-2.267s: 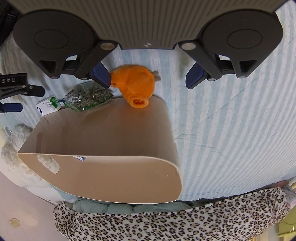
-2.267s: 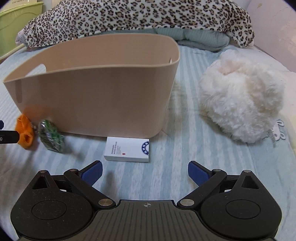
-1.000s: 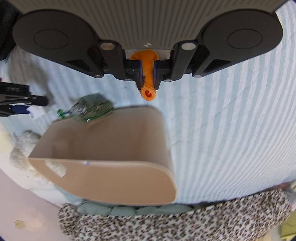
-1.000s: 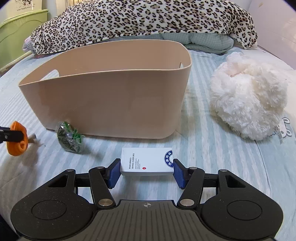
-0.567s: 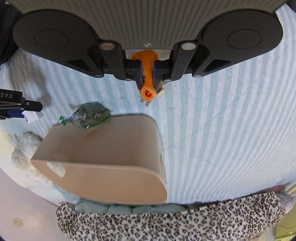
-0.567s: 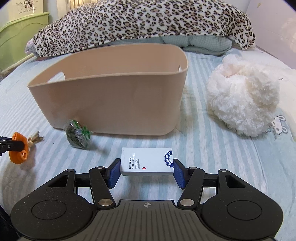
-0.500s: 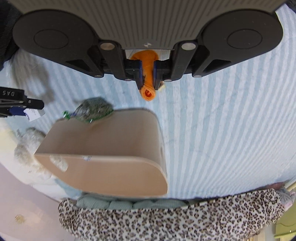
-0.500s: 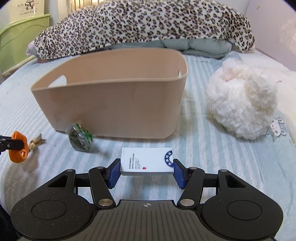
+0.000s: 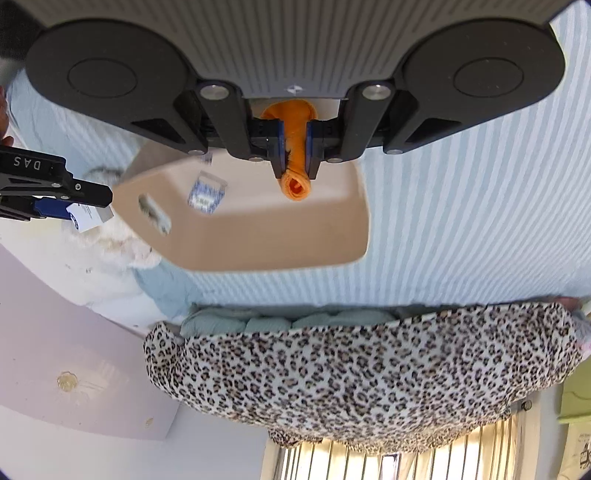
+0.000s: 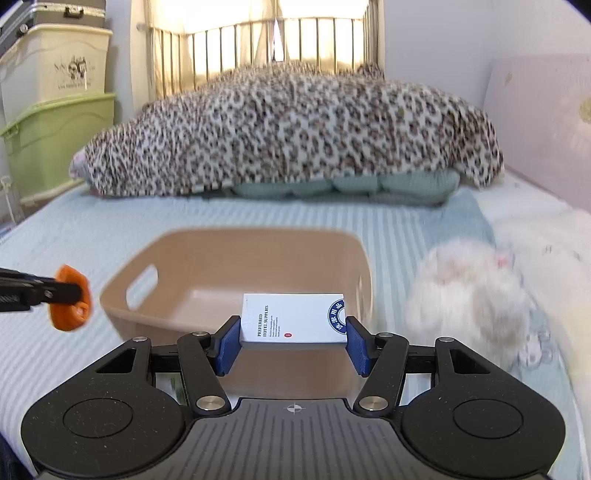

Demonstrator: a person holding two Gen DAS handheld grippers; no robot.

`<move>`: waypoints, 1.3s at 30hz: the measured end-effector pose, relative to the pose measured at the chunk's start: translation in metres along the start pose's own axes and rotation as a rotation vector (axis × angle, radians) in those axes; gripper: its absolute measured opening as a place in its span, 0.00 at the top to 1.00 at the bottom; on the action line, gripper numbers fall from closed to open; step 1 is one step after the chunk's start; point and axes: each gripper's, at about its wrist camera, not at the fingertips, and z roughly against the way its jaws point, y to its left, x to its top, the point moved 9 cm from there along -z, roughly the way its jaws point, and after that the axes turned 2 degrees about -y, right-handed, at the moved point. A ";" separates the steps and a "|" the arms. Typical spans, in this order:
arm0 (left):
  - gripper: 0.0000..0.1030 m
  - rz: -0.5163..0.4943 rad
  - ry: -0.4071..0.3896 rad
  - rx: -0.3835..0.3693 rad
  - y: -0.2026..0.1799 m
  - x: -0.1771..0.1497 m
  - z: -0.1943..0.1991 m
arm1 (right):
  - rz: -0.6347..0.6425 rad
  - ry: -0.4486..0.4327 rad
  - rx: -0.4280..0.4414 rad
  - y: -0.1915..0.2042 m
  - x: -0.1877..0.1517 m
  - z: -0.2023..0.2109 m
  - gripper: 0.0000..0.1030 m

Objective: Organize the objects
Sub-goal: 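Carry sock and white box over the basket and release both, then grasp the green snack bag with right tool while left tool grasps keychain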

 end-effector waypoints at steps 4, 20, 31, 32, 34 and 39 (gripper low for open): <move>0.89 -0.014 -0.004 0.000 -0.011 0.013 -0.024 | 0.011 -0.035 -0.008 -0.001 0.024 -0.012 0.46; 0.88 -0.073 0.186 0.060 -0.019 -0.007 -0.128 | 0.053 0.095 -0.043 0.001 0.004 -0.096 0.46; 0.16 -0.037 0.131 0.097 -0.008 0.006 -0.088 | 0.048 0.106 -0.050 -0.002 -0.003 -0.082 0.16; 0.16 -0.042 0.121 0.102 -0.008 0.009 -0.083 | 0.047 0.096 -0.049 -0.002 0.000 -0.078 0.14; 0.16 -0.055 0.104 0.100 -0.007 0.012 -0.070 | 0.047 0.083 -0.048 -0.003 0.005 -0.068 0.10; 0.15 -0.072 0.101 0.095 -0.001 0.004 -0.045 | 0.052 0.064 -0.043 0.001 0.003 -0.044 0.04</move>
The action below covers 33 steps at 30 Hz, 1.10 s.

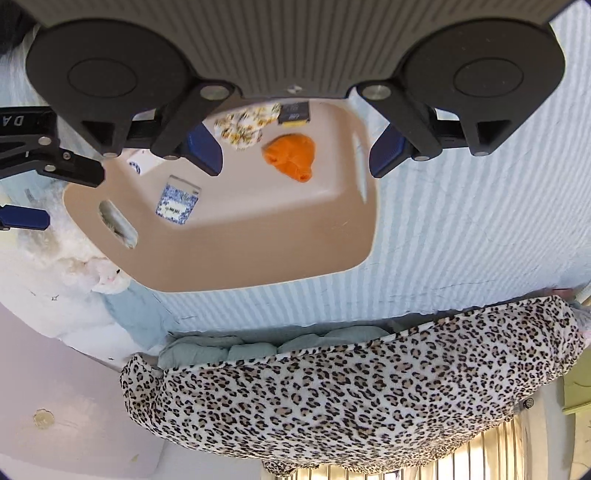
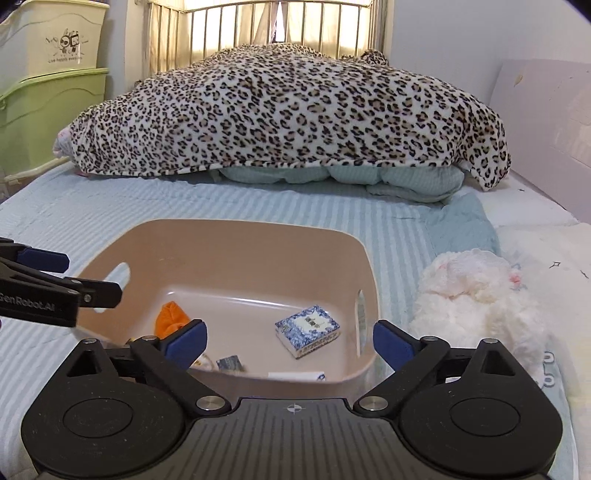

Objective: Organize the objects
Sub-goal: 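Grasp the green snack bag with right tool while left tool grasps keychain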

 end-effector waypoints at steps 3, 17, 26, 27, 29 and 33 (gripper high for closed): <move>0.14 0.005 0.003 0.010 0.008 -0.011 0.009 | 0.000 0.005 0.009 0.003 -0.009 0.011 0.01; 0.13 0.004 0.167 0.039 0.041 -0.107 0.002 | -0.003 0.140 0.048 0.021 -0.079 0.010 0.00; 0.13 0.026 0.270 0.031 0.057 -0.151 -0.028 | -0.010 0.235 0.092 0.040 -0.107 -0.015 0.00; 0.13 0.020 0.269 0.027 0.058 -0.152 -0.030 | -0.011 0.243 0.097 0.043 -0.109 -0.018 0.00; 0.13 0.000 0.252 0.015 0.057 -0.152 -0.033 | -0.007 0.253 0.108 0.049 -0.110 -0.023 0.00; 0.13 -0.013 0.231 -0.019 0.054 -0.148 -0.038 | 0.003 0.257 0.125 0.061 -0.109 -0.032 0.01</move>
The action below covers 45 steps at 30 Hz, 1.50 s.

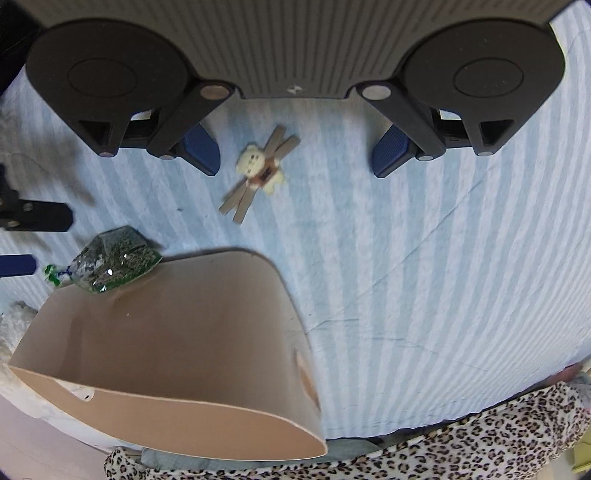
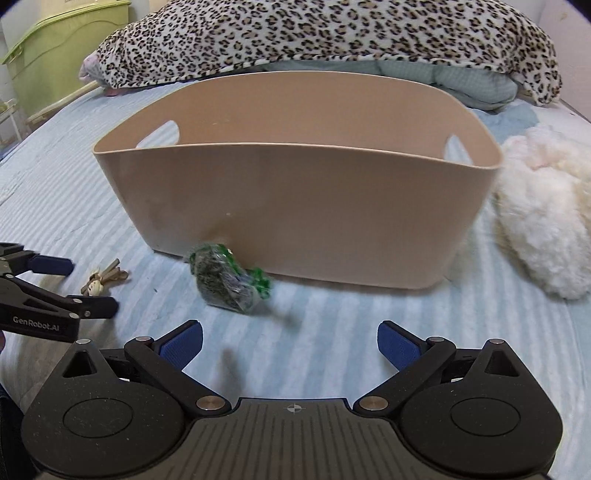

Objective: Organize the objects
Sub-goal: 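Grasp the green snack bag with right tool while left tool grasps keychain, then carry keychain and snack bag over the basket and release both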

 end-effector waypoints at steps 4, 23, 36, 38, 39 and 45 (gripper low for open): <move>0.21 -0.002 -0.012 -0.027 -0.005 0.003 -0.002 | -0.004 -0.016 0.016 0.011 0.008 -0.011 0.05; 0.86 -0.028 -0.020 -0.063 -0.021 -0.002 0.009 | 0.054 0.004 0.110 0.048 0.010 -0.012 0.86; 0.86 -0.040 -0.087 -0.089 -0.031 0.017 0.057 | 0.078 -0.077 0.100 0.040 0.013 0.033 0.88; 0.86 -0.057 -0.115 -0.086 -0.035 0.027 0.067 | 0.075 -0.101 0.100 0.036 0.016 0.045 0.88; 0.86 -0.063 -0.130 -0.089 -0.038 0.033 0.071 | 0.072 -0.114 0.099 0.033 0.018 0.051 0.88; 0.86 -0.072 -0.230 -0.109 -0.055 0.076 0.092 | 0.026 -0.214 0.076 0.009 0.044 0.086 0.88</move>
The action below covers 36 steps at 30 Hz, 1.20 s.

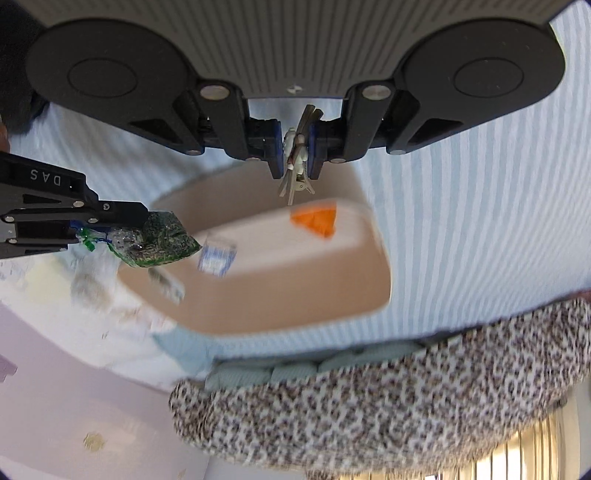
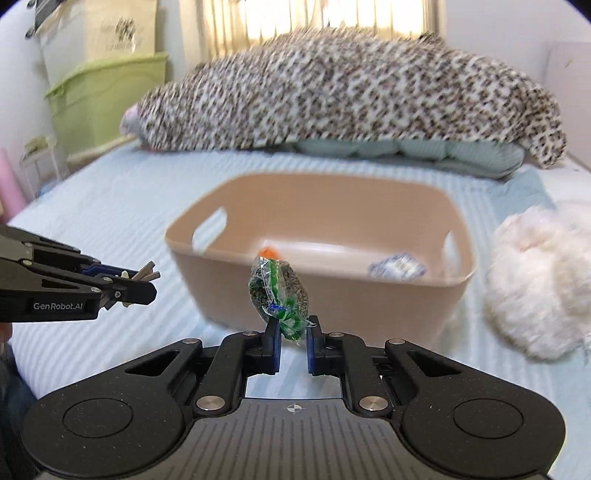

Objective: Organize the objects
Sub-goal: 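Carry keychain and snack bag over the basket and release both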

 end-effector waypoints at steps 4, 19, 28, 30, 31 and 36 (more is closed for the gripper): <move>0.86 0.031 -0.042 0.009 -0.002 0.030 -0.005 | -0.025 -0.070 -0.025 -0.018 0.029 0.011 0.88; 0.86 0.055 0.042 0.094 -0.009 0.066 -0.100 | -0.103 -0.035 -0.173 -0.090 0.064 -0.050 0.88; 0.85 0.107 0.147 0.095 -0.006 0.043 -0.128 | -0.088 0.120 -0.173 -0.095 0.036 -0.088 0.87; 0.79 0.116 0.158 0.092 -0.006 0.043 -0.125 | -0.070 0.135 -0.173 -0.093 0.034 -0.089 0.79; 0.58 0.114 0.164 0.097 -0.006 0.043 -0.123 | -0.072 0.138 -0.168 -0.093 0.035 -0.087 0.71; 0.28 0.094 0.113 0.133 -0.008 0.053 -0.096 | -0.123 0.070 -0.171 -0.090 0.045 -0.062 0.34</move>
